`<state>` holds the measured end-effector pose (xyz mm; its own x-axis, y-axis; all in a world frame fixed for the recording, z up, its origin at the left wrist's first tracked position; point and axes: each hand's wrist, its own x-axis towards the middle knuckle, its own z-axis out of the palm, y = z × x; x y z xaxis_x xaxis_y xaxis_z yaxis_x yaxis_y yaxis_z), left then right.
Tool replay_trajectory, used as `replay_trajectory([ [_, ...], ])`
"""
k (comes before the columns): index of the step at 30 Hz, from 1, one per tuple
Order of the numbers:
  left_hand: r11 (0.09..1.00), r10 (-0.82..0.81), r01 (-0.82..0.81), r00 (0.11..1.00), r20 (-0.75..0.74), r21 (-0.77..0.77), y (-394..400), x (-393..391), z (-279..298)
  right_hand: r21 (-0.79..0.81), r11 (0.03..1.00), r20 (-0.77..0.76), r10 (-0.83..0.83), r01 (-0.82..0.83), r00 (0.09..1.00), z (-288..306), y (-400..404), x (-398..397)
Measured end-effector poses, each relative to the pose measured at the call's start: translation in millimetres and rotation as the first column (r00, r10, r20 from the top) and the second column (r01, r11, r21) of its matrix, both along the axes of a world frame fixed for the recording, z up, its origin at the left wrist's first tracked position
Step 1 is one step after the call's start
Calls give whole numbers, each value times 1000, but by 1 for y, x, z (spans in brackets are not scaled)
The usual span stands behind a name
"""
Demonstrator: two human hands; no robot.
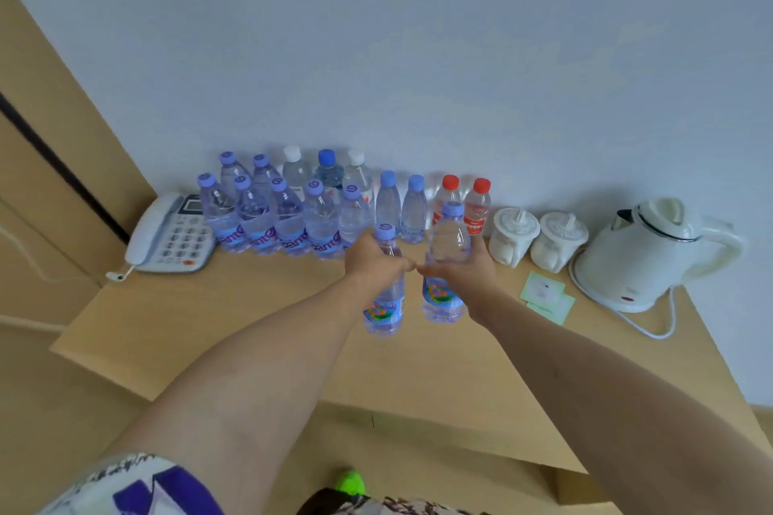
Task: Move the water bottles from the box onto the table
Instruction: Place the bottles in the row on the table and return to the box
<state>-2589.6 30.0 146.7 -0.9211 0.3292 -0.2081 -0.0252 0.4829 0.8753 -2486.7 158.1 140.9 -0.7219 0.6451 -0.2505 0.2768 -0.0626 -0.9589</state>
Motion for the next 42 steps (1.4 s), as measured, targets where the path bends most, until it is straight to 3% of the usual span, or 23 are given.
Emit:
replay_trajectory([
  [6, 971, -225, 227, 974, 32, -71, 26, -44, -10, 153, 987, 119, -58, 40, 991, -15, 16, -25],
  [13, 905, -367, 339, 928, -65, -257, 63, -72, -10, 138, 990, 193, 0, -28, 981, -27, 47, -44],
  [18, 914, -322, 262, 933, -162, -311, 76, -84, -10, 177, 978, 273, 59, -111, 960, -28, 61, -58],
  [24, 911, -298, 229, 940, -164, -344, 75, -97, -3, 177, 965, 287, 138, -194, 948, -25, 67, -67],
  [28, 786, -445, 382, 895, -17, -486, 73, -105, 22, 270, 919, 329, 192, -287, 924, -17, 67, -70],
  [32, 574, -645, 589, 753, 129, -569, 70, -109, 47, 267, 893, 359, 257, -362, 897, -2, 72, -80],
  [34, 524, -704, 577, 707, 62, -627, 69, -107, 47, 361, 841, 455, 217, -402, 864, 6, 74, -87],
  [36, 534, -712, 502, 701, -41, -681, 69, -105, 44, 467, 789, 507, 130, -398, 852, 15, 74, -91],
  [42, 649, -621, 297, 739, -262, -700, 70, -104, 42, 487, 761, 416, 229, -428, 880, 23, 77, -92],
])
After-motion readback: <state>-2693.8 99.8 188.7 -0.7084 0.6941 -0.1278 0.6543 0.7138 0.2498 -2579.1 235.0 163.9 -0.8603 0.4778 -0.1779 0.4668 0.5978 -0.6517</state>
